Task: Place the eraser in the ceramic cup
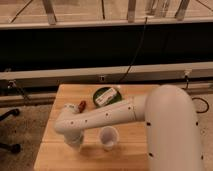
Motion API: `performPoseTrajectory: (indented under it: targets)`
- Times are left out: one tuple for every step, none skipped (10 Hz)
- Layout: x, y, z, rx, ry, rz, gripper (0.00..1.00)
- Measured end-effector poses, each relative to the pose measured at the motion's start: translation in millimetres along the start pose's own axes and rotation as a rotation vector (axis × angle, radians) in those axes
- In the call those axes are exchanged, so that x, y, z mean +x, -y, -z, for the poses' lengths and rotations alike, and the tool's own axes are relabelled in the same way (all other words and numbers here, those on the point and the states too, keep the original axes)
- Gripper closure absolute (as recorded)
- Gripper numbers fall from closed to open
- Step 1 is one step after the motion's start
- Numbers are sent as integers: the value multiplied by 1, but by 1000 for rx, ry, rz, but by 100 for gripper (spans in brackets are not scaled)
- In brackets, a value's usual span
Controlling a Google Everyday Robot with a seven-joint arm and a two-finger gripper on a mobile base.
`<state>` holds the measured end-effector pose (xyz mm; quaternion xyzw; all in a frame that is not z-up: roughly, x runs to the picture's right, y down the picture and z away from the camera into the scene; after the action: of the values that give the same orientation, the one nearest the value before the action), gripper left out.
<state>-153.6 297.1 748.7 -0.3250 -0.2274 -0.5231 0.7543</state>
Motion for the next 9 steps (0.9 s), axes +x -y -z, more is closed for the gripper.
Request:
performPoseTrajectory:
  targets:
    - [1, 4, 3, -6, 0, 22, 94]
    - [2, 14, 8, -10, 0, 79, 84]
    - [3, 27, 13, -18, 1, 142, 74]
    - [5, 45, 18, -14, 5, 205, 64]
    - [10, 56, 22, -7, 8, 247, 54]
    - [19, 63, 27, 4, 8, 292, 44]
    - [26, 69, 32, 8, 6, 332, 34]
    - [32, 79, 37, 16, 0, 384, 24]
    - [36, 83, 38, 16, -4, 412, 21]
